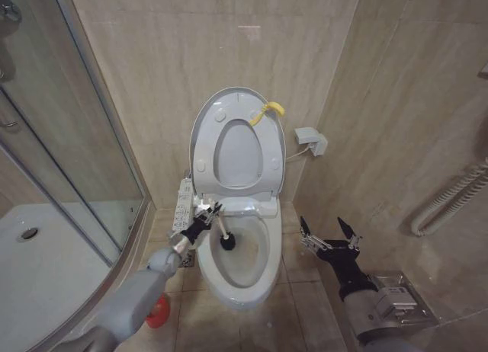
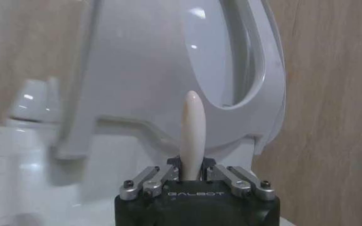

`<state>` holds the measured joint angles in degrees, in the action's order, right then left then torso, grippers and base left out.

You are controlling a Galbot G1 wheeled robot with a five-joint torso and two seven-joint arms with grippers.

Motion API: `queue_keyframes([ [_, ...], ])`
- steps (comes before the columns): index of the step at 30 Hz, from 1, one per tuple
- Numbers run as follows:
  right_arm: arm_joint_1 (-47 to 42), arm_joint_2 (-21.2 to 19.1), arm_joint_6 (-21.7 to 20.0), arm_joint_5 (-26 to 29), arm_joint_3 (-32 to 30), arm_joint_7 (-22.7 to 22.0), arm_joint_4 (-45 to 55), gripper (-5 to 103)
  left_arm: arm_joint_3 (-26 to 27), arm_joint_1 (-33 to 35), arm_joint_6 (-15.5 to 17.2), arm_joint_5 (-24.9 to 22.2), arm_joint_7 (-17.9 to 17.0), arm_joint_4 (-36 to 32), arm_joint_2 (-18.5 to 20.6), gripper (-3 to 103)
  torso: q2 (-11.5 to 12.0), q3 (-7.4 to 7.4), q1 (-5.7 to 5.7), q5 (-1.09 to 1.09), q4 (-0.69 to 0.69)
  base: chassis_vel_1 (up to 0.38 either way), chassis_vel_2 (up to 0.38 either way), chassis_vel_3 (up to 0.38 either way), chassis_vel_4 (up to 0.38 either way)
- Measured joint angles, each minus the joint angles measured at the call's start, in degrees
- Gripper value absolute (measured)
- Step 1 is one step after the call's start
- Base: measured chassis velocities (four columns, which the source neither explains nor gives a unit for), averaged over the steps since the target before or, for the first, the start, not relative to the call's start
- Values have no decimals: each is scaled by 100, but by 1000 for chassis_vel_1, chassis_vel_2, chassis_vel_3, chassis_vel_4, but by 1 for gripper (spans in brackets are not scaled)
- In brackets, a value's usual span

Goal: Open the toilet lid, clean the toilet bowl with a toilet brush, close the toilet lid, and flush.

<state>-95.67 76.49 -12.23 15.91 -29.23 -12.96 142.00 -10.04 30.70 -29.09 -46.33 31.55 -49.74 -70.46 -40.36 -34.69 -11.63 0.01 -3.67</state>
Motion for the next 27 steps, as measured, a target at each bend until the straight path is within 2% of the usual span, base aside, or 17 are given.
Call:
queue_keyframes([
  [2, 0, 0, 0, 0, 0, 0, 0, 100, -85, -117, -4, -9, -70, 142, -154, 19, 0, 0, 0, 1, 0, 0, 0, 0, 0],
  [4, 0, 0, 0, 0, 0, -1, 0, 100, -130, -274, -19, -101, -357, 356, -509, 19, 0, 0, 0, 1, -1, 0, 0, 0, 0],
  [5, 0, 0, 0, 0, 0, -1, 0, 100, -130, -274, -19, -101, -357, 356, -509, 19, 0, 0, 0, 1, -1, 0, 0, 0, 0],
  [8, 0, 0, 0, 0, 0, 0, 0, 100, -69, -277, -13, -250, -666, 416, -941, 19, 1, -1, -1, 1, 0, 0, 0, 0, 0],
  [12, 0, 0, 0, 0, 0, -1, 0, 100, -14, -57, -20, -259, -699, 300, -1135, 19, -2, 2, 1, 2, -1, 0, 0, 0, 0],
  [17, -1, 0, 0, 0, 0, 0, 0, 100, 41, 282, -59, -161, -686, 205, -1158, 19, -2, 2, 1, 1, 2, 0, 0, 0, 0],
  [22, 0, 0, 0, 0, 0, -1, 0, 100, 103, 744, -98, 78, -667, -132, -923, 19, -4, 4, 3, 0, 3, 0, 0, 0, 0],
  [24, 1, 0, 0, 0, 0, 1, 0, 100, 224, 882, -172, 570, -541, -286, -707, 19, -3, 2, 2, -4, 4, 0, 0, 0, 0],
  [25, 0, 0, 0, 0, 0, 0, 0, 100, 276, 890, -194, 806, -485, -339, -616, 19, -3, 2, 2, -3, -3, 0, 0, 0, 0],
  [26, 0, 0, 0, 0, 0, 0, 0, 100, 276, 890, -194, 806, -485, -339, -616, 19, -3, 2, 2, -3, -3, 0, 0, 0, 0],
  [27, 0, 0, 0, 0, 0, -1, 0, 100, 329, 893, -228, 1041, -425, -352, -531, 17, -2, 0, 2, -2, -3, 0, 0, 0, 0],
])
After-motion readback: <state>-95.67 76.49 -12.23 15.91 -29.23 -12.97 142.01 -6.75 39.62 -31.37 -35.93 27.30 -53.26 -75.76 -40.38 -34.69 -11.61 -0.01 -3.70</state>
